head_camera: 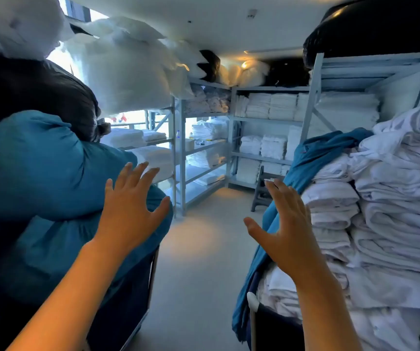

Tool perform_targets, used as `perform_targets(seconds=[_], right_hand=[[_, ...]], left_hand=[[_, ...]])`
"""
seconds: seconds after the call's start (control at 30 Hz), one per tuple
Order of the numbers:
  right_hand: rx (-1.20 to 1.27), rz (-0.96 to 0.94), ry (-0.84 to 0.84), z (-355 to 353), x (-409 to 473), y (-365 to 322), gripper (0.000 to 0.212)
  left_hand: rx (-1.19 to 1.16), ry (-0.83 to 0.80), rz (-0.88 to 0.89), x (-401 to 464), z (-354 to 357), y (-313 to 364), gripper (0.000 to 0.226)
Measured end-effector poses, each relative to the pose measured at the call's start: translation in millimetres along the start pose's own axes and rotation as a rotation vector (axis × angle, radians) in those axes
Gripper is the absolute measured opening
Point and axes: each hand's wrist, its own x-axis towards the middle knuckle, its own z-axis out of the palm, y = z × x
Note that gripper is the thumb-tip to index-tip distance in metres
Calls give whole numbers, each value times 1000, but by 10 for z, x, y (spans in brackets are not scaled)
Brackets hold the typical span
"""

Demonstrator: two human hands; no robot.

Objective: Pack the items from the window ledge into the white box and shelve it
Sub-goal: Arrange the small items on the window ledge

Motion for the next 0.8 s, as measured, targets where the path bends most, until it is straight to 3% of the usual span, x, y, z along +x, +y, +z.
perform_targets(seconds=[0.33, 0.8], right_hand=[[12, -22, -13, 630, 576, 139, 90], [-82, 66, 20, 1766, 1920, 323, 88]], left_hand=[[-50, 18, -47, 348, 600, -530, 63], [-188, -75, 16, 1787, 1758, -1413, 68]])
